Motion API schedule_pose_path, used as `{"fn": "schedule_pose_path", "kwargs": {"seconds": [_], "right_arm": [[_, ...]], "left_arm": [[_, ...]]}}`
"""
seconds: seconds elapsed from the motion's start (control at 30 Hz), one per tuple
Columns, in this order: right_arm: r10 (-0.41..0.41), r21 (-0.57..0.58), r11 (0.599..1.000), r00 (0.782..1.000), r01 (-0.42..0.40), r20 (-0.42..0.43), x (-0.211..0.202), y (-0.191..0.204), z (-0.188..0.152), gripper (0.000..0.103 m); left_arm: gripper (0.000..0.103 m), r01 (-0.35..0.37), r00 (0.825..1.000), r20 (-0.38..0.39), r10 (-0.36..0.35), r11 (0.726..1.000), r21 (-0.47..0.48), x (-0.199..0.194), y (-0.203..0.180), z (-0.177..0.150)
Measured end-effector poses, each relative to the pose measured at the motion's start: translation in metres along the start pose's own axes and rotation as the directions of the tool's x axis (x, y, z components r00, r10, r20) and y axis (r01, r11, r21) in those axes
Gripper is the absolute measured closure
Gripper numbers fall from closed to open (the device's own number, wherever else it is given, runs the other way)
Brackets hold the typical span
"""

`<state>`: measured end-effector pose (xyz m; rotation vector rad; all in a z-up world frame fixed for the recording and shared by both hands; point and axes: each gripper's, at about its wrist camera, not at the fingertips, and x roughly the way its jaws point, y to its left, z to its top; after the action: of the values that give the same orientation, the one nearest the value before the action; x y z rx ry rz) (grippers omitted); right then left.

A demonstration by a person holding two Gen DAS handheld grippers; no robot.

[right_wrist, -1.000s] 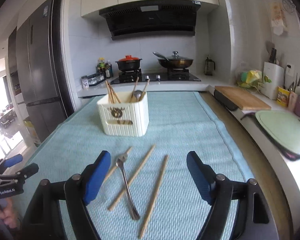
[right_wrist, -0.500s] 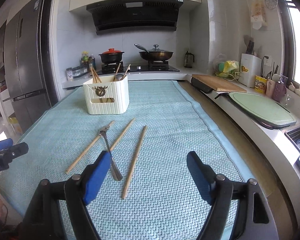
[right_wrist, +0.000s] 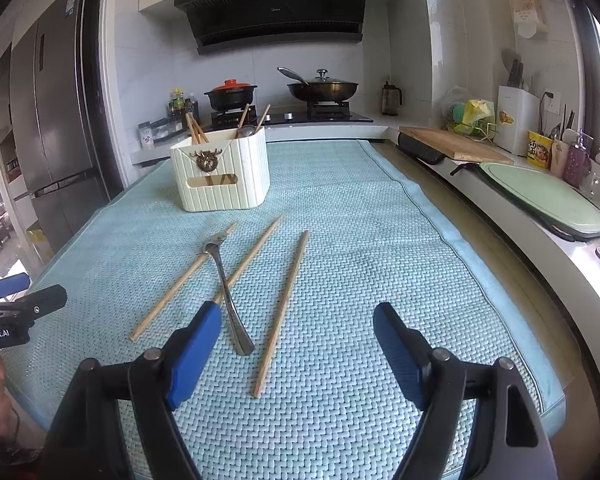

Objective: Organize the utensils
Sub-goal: 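Withdraw both tools from the box back over the remaining utensils, then close the right tool on a steel spoon while the left tool grasps a wooden chopstick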

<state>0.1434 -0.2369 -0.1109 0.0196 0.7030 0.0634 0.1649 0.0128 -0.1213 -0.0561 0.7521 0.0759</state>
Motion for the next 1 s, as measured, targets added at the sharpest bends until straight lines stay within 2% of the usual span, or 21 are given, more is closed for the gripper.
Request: {"fn": "schedule_pose_path", "kwargs": {"seconds": [0.23, 0.47, 0.57, 0.77, 0.87, 1.0], "right_arm": [[-0.007, 0.032, 0.999, 0.999, 0.008, -0.037, 0.011, -0.006, -0.004, 0.023], [0.028, 0.066, 0.998, 0.997, -0.023, -0.078, 0.025, -0.014, -0.002, 0.023], [0.053, 0.065, 0.997, 0.993, -0.046, -0.102, 0.033, -0.019, 0.001, 0.023], [0.044, 0.097, 0.995, 0.986, -0.028, -0.162, 0.050, -0.034, 0.016, 0.023], [0.051, 0.100, 0.994, 0.981, -0.033, -0.185, 0.058, -0.036, 0.021, 0.023], [0.154, 0.045, 0.988, 0.964, -0.148, -0.216, 0.071, -0.016, 0.036, 0.030]], "left_arm": [[0.001, 0.048, 0.999, -0.024, -0.048, 0.999, -0.005, 0.010, 0.006, -0.005], [0.001, 0.101, 0.993, -0.058, -0.103, 0.994, -0.042, 0.023, 0.015, -0.003], [0.001, 0.108, 0.991, -0.073, -0.109, 0.994, -0.024, 0.033, 0.012, 0.006], [0.001, 0.142, 0.984, -0.114, -0.139, 0.990, 0.016, 0.062, -0.005, 0.036], [0.001, 0.138, 0.983, -0.128, -0.130, 0.989, 0.054, 0.077, -0.017, 0.044], [0.001, 0.132, 0.982, -0.142, -0.123, 0.989, 0.059, 0.088, -0.023, 0.044]]}}
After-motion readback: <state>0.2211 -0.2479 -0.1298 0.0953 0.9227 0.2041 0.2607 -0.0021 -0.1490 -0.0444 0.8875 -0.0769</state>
